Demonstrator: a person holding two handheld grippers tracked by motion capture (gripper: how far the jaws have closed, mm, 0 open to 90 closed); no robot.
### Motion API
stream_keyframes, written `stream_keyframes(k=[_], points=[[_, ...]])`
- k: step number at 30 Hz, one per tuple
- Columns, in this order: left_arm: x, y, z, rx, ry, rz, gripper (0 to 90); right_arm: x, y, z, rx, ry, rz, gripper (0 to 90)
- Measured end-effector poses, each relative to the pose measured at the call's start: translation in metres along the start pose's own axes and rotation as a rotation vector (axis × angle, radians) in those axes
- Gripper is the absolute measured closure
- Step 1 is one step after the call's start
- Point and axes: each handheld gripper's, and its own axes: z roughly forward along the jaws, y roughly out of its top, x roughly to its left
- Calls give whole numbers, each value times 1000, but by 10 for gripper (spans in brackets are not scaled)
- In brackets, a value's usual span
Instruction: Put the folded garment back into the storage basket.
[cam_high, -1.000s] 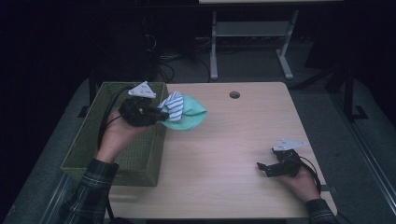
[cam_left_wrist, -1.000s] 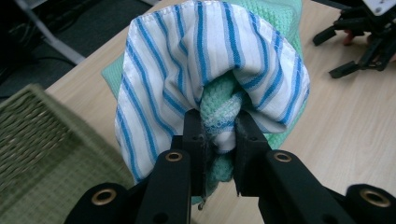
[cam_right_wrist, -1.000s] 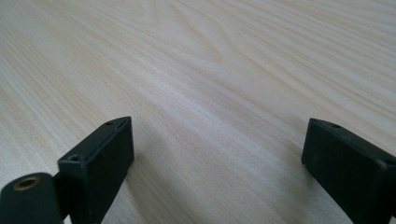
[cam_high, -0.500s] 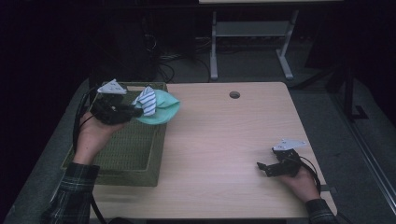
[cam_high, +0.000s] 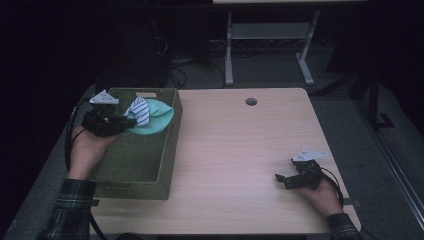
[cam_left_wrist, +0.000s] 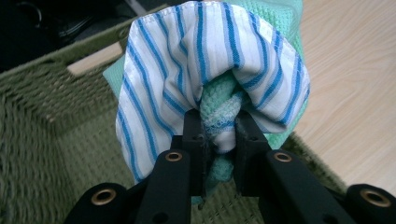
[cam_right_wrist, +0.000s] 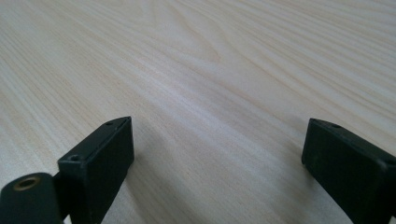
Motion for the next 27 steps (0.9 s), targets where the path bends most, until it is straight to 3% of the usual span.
stream_keyframes(k=[17, 27], points=[[20, -35, 28, 103, 30, -60, 771, 0, 0, 0, 1, 0, 0, 87], [20, -52, 56, 162, 9, -72, 770, 0, 0, 0, -1, 0, 5, 87]])
